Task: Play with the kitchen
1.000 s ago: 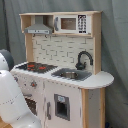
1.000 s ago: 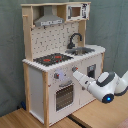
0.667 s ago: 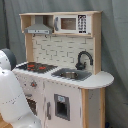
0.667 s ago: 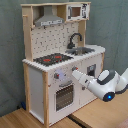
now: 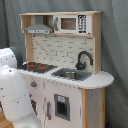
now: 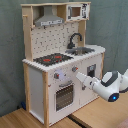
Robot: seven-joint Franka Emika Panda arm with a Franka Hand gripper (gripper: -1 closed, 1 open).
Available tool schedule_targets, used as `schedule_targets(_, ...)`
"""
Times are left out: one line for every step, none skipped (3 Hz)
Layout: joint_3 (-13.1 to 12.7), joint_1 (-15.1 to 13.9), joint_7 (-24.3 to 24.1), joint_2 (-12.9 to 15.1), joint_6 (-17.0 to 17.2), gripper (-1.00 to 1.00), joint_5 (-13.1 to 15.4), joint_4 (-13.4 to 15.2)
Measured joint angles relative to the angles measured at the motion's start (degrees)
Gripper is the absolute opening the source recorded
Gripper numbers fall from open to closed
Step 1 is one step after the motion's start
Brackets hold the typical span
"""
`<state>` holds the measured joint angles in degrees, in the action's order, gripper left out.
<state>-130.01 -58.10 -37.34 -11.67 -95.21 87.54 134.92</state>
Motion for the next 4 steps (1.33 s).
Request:
schedule_targets(1.1,-0.5,-2.5,2.5,0.1,1.0,3.5,3.2)
schedule_targets(3.2,-1.6,-4.0,4.8,-0.1,1.0,8.0,4.2)
schedule_targets(4.6,-2.8,-8.8,5.8,-1.1,1.0,10.7,4.9)
schedule_targets(5.1,-3.8,-14.4,6.0,-2.3,1.0,12.4,5.7)
